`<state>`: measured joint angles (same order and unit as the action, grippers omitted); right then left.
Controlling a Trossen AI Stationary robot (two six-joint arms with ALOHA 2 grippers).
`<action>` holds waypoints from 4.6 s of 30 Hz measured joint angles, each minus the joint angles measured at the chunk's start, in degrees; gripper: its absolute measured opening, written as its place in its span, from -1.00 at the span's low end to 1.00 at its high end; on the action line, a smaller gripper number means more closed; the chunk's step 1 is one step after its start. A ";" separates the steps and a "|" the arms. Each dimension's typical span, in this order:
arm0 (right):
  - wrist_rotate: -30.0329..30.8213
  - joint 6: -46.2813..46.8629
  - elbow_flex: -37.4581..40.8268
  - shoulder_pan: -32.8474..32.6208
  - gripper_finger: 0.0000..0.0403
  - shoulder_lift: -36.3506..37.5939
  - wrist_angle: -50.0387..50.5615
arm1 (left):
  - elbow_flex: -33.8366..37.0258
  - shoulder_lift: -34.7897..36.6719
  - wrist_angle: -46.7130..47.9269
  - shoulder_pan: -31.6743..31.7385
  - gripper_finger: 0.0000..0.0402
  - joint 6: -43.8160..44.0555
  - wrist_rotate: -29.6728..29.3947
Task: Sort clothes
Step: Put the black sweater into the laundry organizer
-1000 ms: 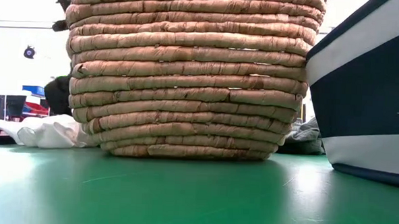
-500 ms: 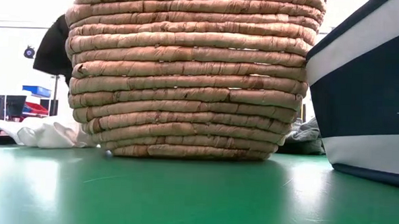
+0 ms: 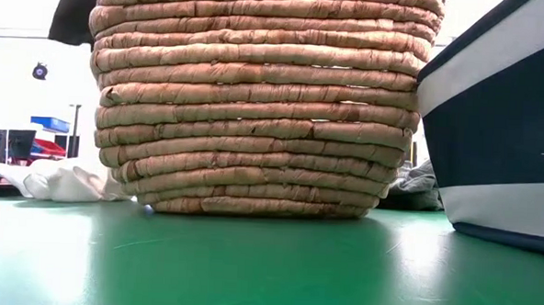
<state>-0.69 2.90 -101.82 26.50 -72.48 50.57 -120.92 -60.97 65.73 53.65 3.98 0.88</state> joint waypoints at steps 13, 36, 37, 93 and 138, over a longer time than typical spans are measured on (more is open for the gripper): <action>-9.81 -4.66 -0.02 -4.29 -0.82 -1.68 -29.76 | -5.48 0.28 -7.77 0.00 -1.00 5.32 11.03; -9.74 -3.69 -18.52 -13.18 0.38 -23.98 -41.61 | -0.03 -1.77 -12.50 0.00 -1.00 12.00 22.48; -9.74 -3.40 -20.55 -13.36 0.41 -25.35 -40.27 | 0.30 -1.97 -13.71 0.00 -1.00 12.01 22.38; -9.63 -11.95 -31.90 -16.50 -0.28 -38.08 -41.85 | 0.96 -18.89 -32.21 -33.62 -0.66 14.04 7.51; -46.78 35.82 -31.93 -18.61 -0.90 -6.59 -21.84 | 0.94 -10.87 -17.09 -33.57 0.25 11.29 -0.36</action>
<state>-47.47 38.72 -133.75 7.89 -79.07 28.73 -119.98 -71.85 48.64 20.08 15.27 0.51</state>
